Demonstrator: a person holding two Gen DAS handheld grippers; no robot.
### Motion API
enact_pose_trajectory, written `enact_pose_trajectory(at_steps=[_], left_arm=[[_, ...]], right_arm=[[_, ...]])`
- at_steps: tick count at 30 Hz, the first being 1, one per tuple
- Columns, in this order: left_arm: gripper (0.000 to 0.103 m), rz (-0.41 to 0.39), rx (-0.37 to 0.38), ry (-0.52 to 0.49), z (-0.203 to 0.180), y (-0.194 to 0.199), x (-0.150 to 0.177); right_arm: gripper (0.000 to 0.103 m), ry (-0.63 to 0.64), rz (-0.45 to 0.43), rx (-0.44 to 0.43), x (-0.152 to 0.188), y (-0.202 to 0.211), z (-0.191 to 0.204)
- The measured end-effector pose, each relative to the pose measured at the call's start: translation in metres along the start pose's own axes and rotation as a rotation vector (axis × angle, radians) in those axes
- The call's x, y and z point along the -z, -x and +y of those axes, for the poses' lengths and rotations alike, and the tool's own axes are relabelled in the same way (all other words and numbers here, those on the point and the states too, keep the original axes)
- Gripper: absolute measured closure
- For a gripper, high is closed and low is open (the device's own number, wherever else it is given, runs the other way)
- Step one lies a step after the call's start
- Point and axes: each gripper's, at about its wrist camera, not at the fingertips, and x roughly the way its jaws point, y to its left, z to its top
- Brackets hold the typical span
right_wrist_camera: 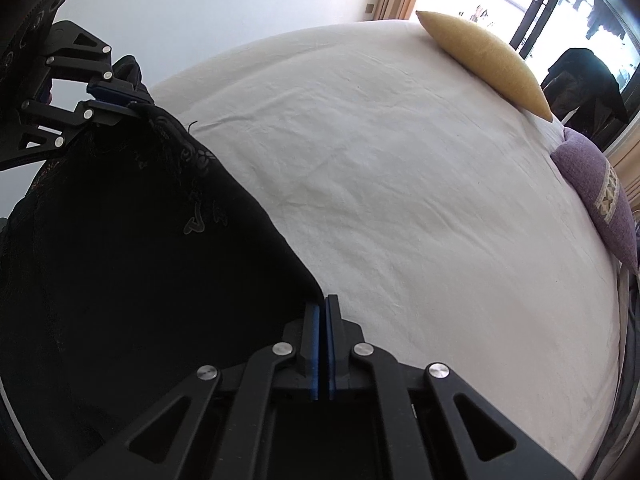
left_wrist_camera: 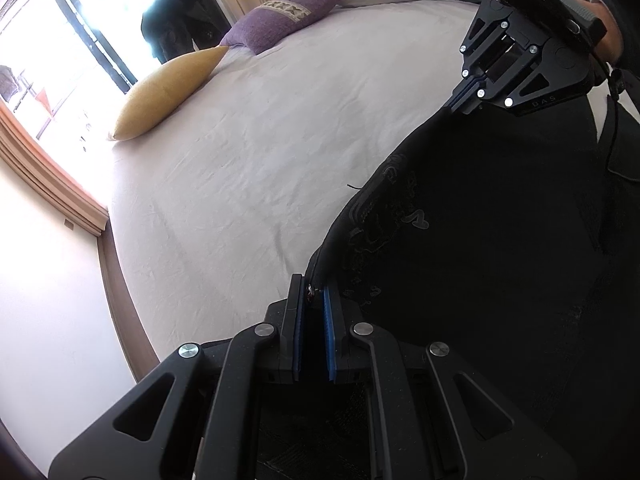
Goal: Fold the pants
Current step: 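Lift the jeans with both grippers and fold the hem toward the waistband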
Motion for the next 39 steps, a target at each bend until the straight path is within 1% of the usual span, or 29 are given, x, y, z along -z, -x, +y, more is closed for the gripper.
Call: enact_pose_trajectory(at_steps=[5,9,15,18,23,28,33,39], left_arm=[[0.096,-0.020,-0.011,0.005,-0.009,0.022,0.000],[0.096,-0.037,-0.011,0.018,-0.019,0.041,0.008],[0.096,-0.046,0.007,0.021,-0.038,0.069,0.026],[0.096,-0.043,0.015,0.012,-0.051,0.080,0.039],[0.096,-0.032,0.050,0.006,-0.072,0.097,0.062],[0.096,-0.013,0.099,-0.025,-0.102,0.109,0.087],[0.096,0.014,0.127,-0.087,-0.134,0.115,0.111],[0.096,0.047,0.162,-0.139,-0.162,0.116,0.136]], right_arm=[[0.100,-0.020,-0.020,0.028,0.008,0.024,0.014],[0.100,-0.047,-0.042,0.035,0.016,0.042,0.027],[0.100,-0.071,-0.071,0.039,0.035,0.070,0.056],[0.100,-0.068,-0.076,0.049,0.043,0.077,0.072],[0.100,-0.062,-0.077,0.042,0.064,0.086,0.105],[0.100,-0.020,-0.052,0.030,0.087,0.083,0.140],[0.100,0.018,-0.026,0.005,0.106,0.082,0.162],[0.100,0.127,0.010,0.043,0.126,0.086,0.194]])
